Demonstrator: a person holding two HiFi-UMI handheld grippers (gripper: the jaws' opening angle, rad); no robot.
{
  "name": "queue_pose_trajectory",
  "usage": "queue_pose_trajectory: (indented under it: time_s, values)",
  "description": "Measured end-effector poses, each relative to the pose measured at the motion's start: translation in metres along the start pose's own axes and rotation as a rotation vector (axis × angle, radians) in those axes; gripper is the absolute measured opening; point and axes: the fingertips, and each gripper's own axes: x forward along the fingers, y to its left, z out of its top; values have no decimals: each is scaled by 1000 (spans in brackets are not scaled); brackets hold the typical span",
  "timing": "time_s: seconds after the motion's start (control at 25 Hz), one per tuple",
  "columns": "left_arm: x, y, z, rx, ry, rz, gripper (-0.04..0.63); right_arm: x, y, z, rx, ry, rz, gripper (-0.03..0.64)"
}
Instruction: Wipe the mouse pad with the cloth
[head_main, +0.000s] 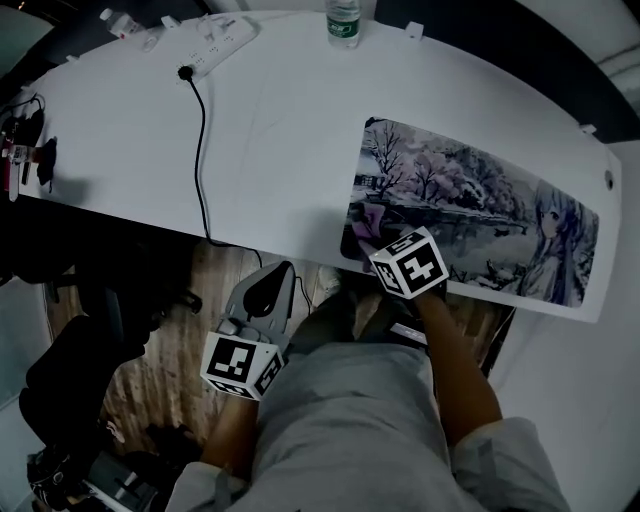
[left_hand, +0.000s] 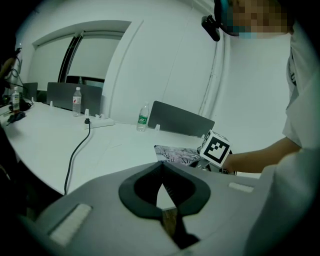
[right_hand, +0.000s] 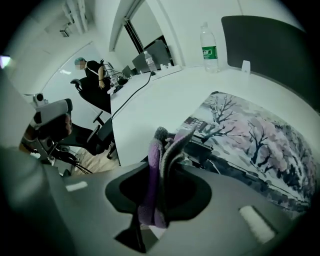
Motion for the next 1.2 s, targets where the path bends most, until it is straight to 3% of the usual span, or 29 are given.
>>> queue_pose_trajectory:
  time_s: [0.16,0.36,0.64,0.84,1.2]
  values:
    - [-1,-4,4,0,1,-5,20,-5,-1,1,-24,-30,-25,100]
    - [19,-28,25,46,-13,-51,20,-57,-26,2,-43,-155,-96,98]
    - [64,-115,53,141,-13,-211,19,-181,-72,-11,75,-371,-187,98]
    - [87,-169,80,203,-21,-291,19,-249,-85,-25,83,-481,-232,94]
    - [100,-214,93,242,-7,-311,20,-314,-94,-51,59,-596,-303,92]
